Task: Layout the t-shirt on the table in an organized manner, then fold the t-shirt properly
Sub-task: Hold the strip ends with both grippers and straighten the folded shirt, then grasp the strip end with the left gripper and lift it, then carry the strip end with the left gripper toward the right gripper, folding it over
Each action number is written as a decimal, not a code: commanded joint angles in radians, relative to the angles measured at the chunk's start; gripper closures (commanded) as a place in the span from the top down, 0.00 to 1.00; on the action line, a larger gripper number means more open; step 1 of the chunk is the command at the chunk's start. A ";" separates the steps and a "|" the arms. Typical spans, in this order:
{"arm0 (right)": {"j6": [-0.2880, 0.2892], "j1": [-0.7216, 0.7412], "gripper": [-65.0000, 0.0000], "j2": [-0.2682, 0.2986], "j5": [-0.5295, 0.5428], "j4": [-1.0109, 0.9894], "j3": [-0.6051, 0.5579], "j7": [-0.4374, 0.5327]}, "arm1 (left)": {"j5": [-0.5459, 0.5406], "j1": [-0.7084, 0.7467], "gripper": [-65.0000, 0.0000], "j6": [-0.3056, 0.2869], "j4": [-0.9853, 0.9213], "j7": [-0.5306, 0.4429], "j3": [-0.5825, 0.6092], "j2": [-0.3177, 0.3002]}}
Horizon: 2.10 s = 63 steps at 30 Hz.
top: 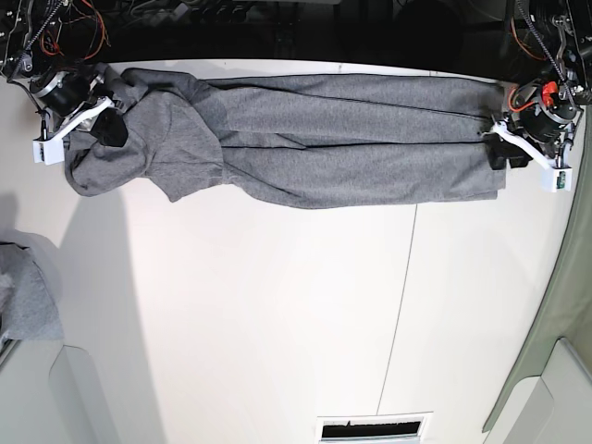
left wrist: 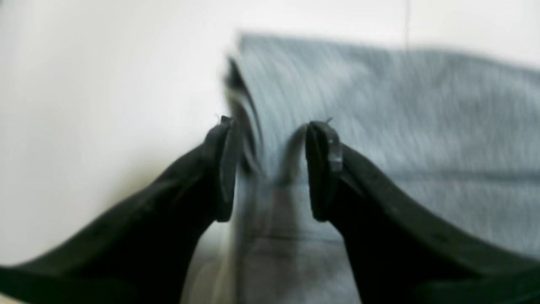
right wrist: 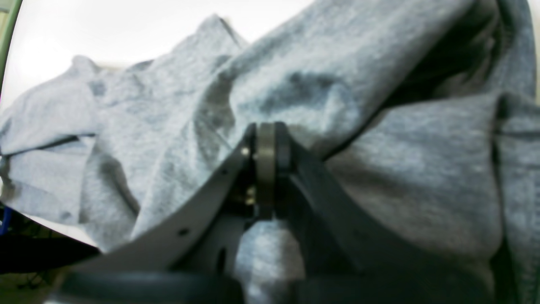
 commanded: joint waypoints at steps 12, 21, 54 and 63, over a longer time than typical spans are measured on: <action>0.009 0.002 0.00 0.031 0.022 0.014 0.005 0.003 | -0.138 -0.058 0.51 -0.021 -0.189 -0.018 -0.023 -0.013; 0.010 0.003 0.00 0.031 0.022 0.014 0.005 -0.004 | -0.084 -0.087 0.51 -0.092 -0.280 0.031 -0.023 -0.013; 0.009 0.008 0.00 0.030 0.022 0.014 0.004 -0.003 | -0.175 -0.015 0.00 -0.211 -0.095 0.117 0.039 0.073; 0.010 0.008 0.00 0.030 0.022 0.014 0.004 -0.003 | -0.218 0.025 0.00 -0.210 0.195 0.166 0.207 0.092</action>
